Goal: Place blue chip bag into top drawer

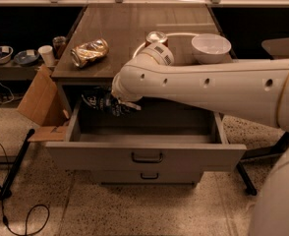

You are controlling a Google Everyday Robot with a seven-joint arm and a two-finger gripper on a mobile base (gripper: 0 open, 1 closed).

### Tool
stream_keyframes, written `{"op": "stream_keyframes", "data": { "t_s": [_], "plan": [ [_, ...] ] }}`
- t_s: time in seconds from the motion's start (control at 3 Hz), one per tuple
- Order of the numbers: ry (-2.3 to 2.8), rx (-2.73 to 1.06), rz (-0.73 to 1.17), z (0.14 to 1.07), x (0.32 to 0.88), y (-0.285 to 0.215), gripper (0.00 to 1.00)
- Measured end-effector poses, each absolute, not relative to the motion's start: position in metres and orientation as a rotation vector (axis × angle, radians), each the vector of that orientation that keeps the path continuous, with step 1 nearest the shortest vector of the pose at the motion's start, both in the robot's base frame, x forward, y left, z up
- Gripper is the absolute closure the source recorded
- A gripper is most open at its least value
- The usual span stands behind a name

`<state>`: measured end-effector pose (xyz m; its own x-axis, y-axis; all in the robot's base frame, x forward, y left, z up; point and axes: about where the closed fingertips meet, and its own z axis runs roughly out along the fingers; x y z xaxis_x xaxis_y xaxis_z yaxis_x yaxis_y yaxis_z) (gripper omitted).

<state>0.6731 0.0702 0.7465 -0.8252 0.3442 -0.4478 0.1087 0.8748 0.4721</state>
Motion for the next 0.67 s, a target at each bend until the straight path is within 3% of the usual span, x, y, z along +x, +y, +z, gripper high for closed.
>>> {"op": "stream_keyframes", "data": {
  "t_s": [0.67],
  "plan": [
    [2.477,0.135,0.555,0.7395,0.6728,0.0769,0.98]
  ]
}}
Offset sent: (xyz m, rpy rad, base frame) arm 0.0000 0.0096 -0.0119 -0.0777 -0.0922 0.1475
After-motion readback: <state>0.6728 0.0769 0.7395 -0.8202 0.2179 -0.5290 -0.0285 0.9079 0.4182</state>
